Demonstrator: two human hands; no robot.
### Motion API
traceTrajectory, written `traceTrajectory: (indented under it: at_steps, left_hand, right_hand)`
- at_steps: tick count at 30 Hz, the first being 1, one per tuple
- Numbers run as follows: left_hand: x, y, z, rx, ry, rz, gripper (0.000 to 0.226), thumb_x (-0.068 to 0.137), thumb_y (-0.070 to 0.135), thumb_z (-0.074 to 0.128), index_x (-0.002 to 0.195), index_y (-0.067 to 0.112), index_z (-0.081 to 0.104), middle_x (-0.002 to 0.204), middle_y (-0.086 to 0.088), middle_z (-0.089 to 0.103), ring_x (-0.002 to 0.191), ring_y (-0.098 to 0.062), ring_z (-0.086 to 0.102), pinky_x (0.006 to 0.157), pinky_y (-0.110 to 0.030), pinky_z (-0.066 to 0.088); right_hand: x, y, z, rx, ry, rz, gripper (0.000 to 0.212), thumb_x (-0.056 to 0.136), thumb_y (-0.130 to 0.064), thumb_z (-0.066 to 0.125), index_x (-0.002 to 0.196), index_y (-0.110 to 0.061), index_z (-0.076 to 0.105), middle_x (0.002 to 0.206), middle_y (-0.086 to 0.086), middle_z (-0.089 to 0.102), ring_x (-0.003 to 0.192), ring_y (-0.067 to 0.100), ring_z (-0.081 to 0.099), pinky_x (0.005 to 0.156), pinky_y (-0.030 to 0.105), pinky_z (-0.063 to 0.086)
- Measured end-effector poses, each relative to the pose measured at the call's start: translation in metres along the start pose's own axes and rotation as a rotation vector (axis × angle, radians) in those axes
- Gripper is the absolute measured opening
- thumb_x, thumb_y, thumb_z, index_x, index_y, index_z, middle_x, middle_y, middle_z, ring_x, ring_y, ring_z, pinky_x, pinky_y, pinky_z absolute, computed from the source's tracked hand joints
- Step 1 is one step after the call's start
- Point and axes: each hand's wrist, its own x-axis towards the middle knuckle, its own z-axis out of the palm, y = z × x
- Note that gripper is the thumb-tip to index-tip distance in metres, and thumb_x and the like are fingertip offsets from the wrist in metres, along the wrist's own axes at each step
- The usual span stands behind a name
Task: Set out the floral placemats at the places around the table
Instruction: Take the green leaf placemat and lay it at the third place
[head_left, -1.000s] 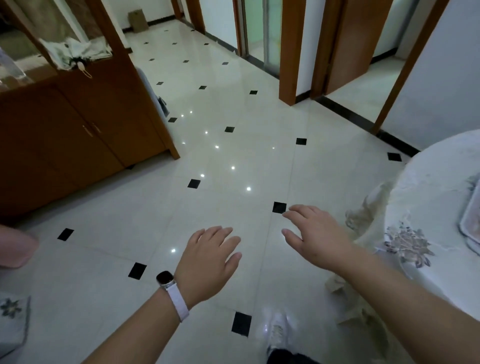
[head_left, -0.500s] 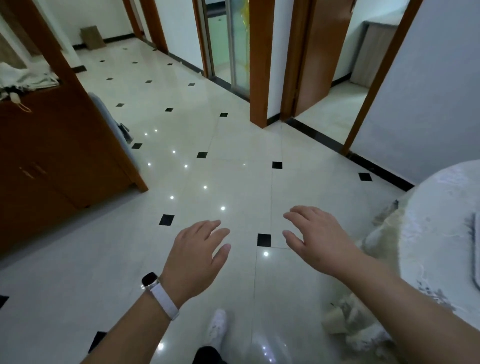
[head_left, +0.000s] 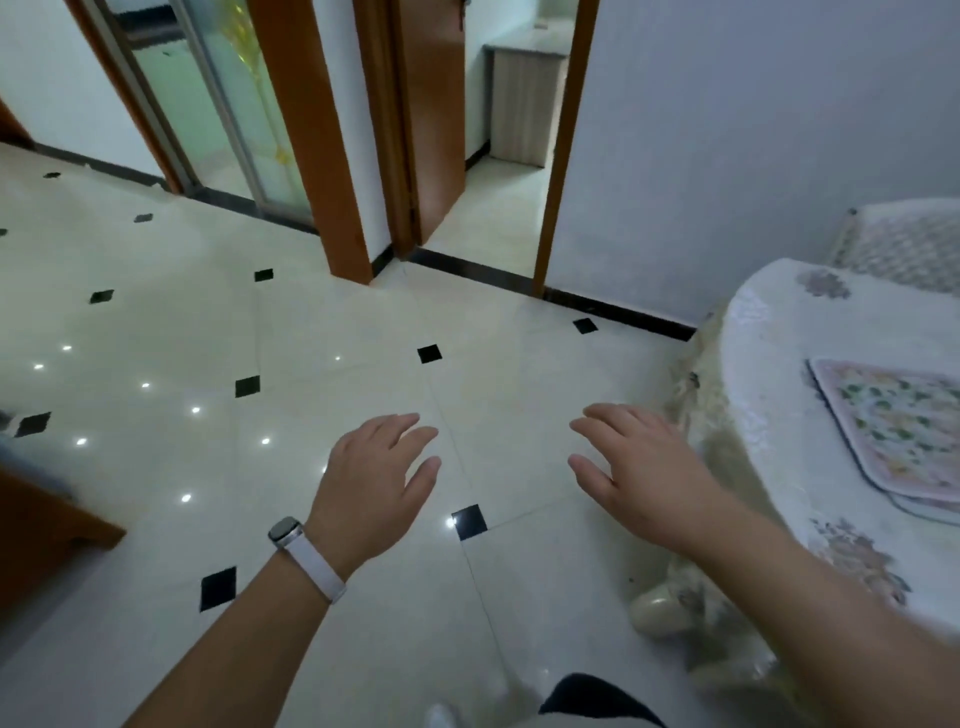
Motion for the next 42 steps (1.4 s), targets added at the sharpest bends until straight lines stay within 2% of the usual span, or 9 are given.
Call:
traceTrajectory:
  at_steps: [6,10,17,20,26,34,37,42]
  left_hand:
    - [0.082,0.001,0.021,-0.05,-0.025,0.171,0.04,0.092,0.04,0.042,0.116,0.021,0.068,0.121,-0.003,0.067,0.112,-0.025,0.06,0.09,-0.043,0.045]
    - [0.135,0.01,0.048,-0.062,-0.106,0.241,0.039,0.092,0.04,0.043,0.117,0.021,0.067,0.122,-0.003,0.066,0.113,-0.025,0.059,0.091,-0.044,0.045]
    - [0.259,0.041,0.093,-0.008,-0.196,0.298,0.041,0.091,0.044,0.044,0.117,0.022,0.067,0.123,-0.002,0.066,0.114,-0.024,0.06,0.09,-0.044,0.047]
    - [0.317,0.066,0.11,-0.032,-0.207,0.306,0.044,0.089,0.047,0.044,0.117,0.022,0.067,0.123,-0.003,0.067,0.113,-0.025,0.06,0.09,-0.046,0.048]
    - [0.413,0.136,0.136,-0.066,-0.198,0.397,0.048,0.089,0.049,0.042,0.121,0.022,0.065,0.125,-0.004,0.066,0.116,-0.024,0.058,0.093,-0.045,0.046]
    - [0.522,0.227,0.179,-0.045,-0.243,0.638,0.044,0.094,0.046,0.043,0.13,0.026,0.058,0.135,-0.001,0.059,0.125,-0.022,0.052,0.102,-0.046,0.043]
    - [0.555,0.252,0.211,-0.086,-0.259,0.726,0.044,0.094,0.046,0.042,0.127,0.025,0.061,0.131,-0.001,0.062,0.121,-0.023,0.055,0.099,-0.046,0.045]
    - [0.614,0.291,0.275,-0.163,-0.352,0.893,0.041,0.09,0.044,0.045,0.116,0.021,0.067,0.121,-0.004,0.067,0.111,-0.025,0.062,0.091,-0.044,0.049]
  right_hand:
    - [0.018,0.032,0.001,0.008,0.03,0.168,0.053,0.089,-0.051,0.034,0.122,-0.02,0.062,0.128,0.001,0.062,0.119,0.026,0.057,0.098,0.041,0.045]
    - [0.046,0.064,0.01,0.03,0.008,0.231,0.054,0.089,-0.052,0.034,0.122,-0.021,0.062,0.129,0.001,0.062,0.117,0.025,0.058,0.094,0.04,0.046]
    - [0.128,0.15,0.017,0.115,-0.027,0.283,0.064,0.088,-0.056,0.024,0.129,-0.021,0.059,0.136,0.0,0.057,0.125,0.023,0.051,0.101,0.041,0.04]
    - [0.157,0.198,0.005,0.117,-0.03,0.298,0.067,0.087,-0.057,0.021,0.133,-0.023,0.055,0.14,-0.001,0.053,0.129,0.022,0.048,0.104,0.041,0.038]
    - [0.192,0.294,-0.033,0.106,0.062,0.385,0.062,0.088,-0.054,0.026,0.128,-0.02,0.06,0.135,0.001,0.058,0.123,0.024,0.054,0.1,0.041,0.042]
    - [0.198,0.367,-0.043,0.093,0.093,0.548,0.056,0.089,-0.051,0.03,0.119,-0.019,0.064,0.123,0.0,0.064,0.111,0.025,0.058,0.091,0.041,0.046]
    - [0.197,0.395,-0.033,0.105,0.076,0.647,0.054,0.09,-0.051,0.031,0.119,-0.019,0.063,0.125,0.0,0.063,0.113,0.025,0.058,0.092,0.041,0.046]
    - [0.199,0.446,-0.018,0.114,0.032,0.863,0.055,0.092,-0.053,0.031,0.129,-0.022,0.057,0.136,-0.003,0.055,0.124,0.023,0.05,0.101,0.04,0.039]
